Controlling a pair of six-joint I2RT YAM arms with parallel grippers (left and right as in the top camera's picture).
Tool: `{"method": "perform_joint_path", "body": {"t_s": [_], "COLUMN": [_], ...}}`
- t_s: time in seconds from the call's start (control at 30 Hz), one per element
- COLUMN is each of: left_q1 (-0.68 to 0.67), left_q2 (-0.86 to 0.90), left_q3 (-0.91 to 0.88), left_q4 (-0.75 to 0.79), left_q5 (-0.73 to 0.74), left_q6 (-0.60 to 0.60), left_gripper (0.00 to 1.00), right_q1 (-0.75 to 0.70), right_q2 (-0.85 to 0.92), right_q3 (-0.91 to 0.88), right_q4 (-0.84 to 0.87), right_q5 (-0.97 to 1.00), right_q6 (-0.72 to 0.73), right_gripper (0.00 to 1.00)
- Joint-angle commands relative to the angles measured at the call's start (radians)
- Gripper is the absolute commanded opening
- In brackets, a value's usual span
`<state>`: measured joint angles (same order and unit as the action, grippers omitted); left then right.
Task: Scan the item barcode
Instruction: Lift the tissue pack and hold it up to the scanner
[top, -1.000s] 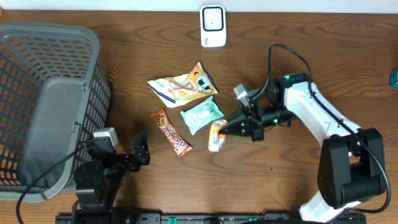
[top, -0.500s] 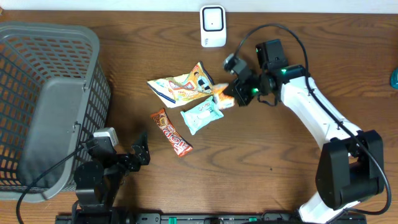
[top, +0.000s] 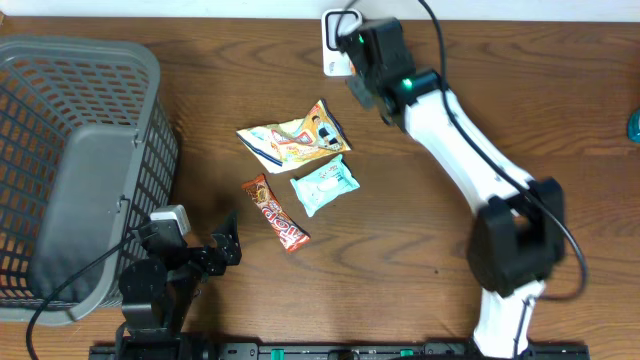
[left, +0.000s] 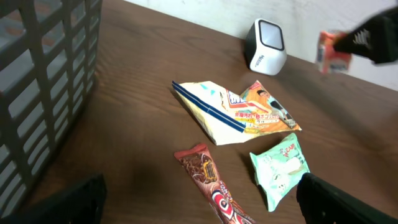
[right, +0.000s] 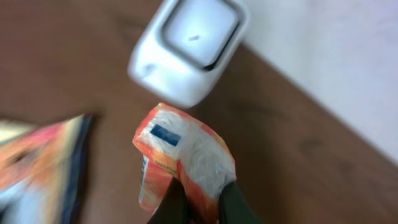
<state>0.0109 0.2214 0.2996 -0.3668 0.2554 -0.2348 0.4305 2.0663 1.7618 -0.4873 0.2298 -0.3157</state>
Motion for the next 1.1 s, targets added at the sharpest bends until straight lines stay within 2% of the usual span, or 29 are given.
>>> {"method": "perform_joint_path", "body": {"t_s": [0.0,0.1,0.23,0.43,0.8,1.07], "left_q1": [-0.001,-0.001,-0.001,-0.001,-0.001,-0.001], "left_q2": [-0.002,-0.002,-0.002,-0.002,-0.002,-0.002], "left_q3": [-0.004,-0.004,-0.004,-0.004,-0.004,-0.004], "left_q4": [0.001,0.001,0.001,0.001,0.001,0.001], "left_q5": [-0.006,-0.006,-0.006,-0.006,-0.006,-0.006], "left_q6": [0.013,0.013,0.013,0.013,0.013,0.013], "left_gripper": [0.98,0.98,0.98,0.98,0.98,0.98], "right_q1": [-0.001,0.007,0.023,0.057,0.082,0.035], "right_q2": [0.137,0.27,0.407,0.505,0.499,0.358], "right_q3": [0.178,0.379,0.554,0.588,0.586,0.586], "right_q4": [-0.002,-0.002,0.023,0.167,0.159,-0.031], "right_q5": [0.204,0.295,0.389,0.453,0.478,0.502], "right_q6": [-0.091,-0.2,-0.327,-0.433,-0.415,-0.334], "right_gripper": [0.01,0.01,0.01,0.01,0.01,0.01]}}
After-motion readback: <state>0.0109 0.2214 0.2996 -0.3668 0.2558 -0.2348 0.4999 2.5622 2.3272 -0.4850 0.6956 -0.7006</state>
